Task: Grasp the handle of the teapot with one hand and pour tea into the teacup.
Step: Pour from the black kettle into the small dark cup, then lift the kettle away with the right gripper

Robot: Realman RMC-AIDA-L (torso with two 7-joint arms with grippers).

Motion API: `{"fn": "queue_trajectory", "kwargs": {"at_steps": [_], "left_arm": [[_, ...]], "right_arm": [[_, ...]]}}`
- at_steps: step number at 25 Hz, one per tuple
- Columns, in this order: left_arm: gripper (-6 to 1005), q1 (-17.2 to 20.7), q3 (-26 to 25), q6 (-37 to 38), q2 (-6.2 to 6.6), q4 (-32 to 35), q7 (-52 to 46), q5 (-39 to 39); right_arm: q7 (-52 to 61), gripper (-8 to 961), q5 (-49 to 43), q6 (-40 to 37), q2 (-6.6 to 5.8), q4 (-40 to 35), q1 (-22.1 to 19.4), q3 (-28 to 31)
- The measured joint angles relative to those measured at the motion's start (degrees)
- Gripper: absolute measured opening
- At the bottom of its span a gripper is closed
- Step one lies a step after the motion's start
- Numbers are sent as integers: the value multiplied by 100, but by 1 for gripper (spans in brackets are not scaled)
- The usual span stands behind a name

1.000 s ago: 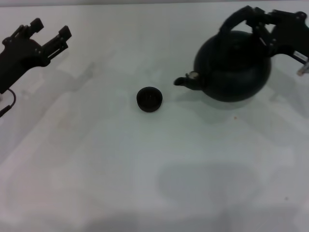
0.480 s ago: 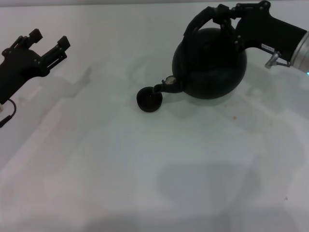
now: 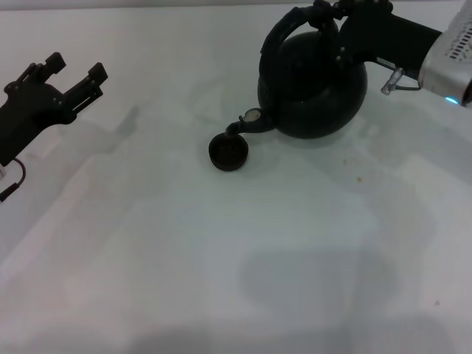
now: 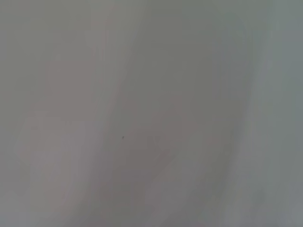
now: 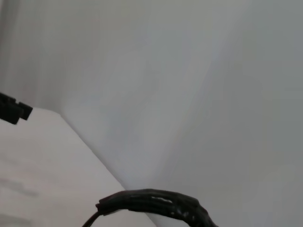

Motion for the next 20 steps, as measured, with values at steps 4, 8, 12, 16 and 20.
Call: {"fn": "queue_trajectory", "kwargs": {"at_steps": [4,8,12,16,20], "left_arm": [[863,2,0,0,0,0,0,-11],[864,-9,0,3,0,0,0,-35],[864,-23,1,15,0,0,0,-74],[864,-39,1,47,5,0,5,-74],[864,-50,0,56,9,1,14,-74]], "right_arm": [[-105,126,2,-101,-7,-73,-6,-48],[-267,123,2,-110,-8,-80,-5,-63],[-445,121,2,-114,-8,-115,-17,-118],[-588,118,2,-126,-8,-137,-32,-136],[-652,115,2,-153,-9,-141,-48,-190]]}}
